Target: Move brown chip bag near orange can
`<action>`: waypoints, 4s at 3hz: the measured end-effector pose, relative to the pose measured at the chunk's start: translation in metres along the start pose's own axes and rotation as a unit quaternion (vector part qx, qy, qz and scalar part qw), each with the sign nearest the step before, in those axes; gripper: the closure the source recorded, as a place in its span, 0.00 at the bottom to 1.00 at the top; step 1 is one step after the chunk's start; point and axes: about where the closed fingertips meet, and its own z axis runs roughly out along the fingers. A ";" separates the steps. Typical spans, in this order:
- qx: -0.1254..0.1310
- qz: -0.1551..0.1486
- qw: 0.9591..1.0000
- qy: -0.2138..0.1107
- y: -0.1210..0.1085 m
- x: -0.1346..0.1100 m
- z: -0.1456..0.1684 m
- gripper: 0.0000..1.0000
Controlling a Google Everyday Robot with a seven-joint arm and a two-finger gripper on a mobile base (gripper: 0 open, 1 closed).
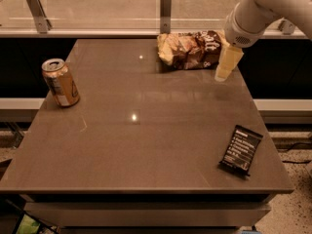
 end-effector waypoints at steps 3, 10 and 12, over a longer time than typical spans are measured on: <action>-0.019 -0.033 0.999 -0.004 -0.027 -0.026 0.033 0.00; -0.078 -0.069 0.994 -0.045 -0.032 -0.066 0.108 0.18; -0.083 -0.070 0.993 -0.045 -0.029 -0.067 0.114 0.64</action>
Offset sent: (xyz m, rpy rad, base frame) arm 0.0511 0.0218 -0.0028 -0.0339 0.0231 0.0723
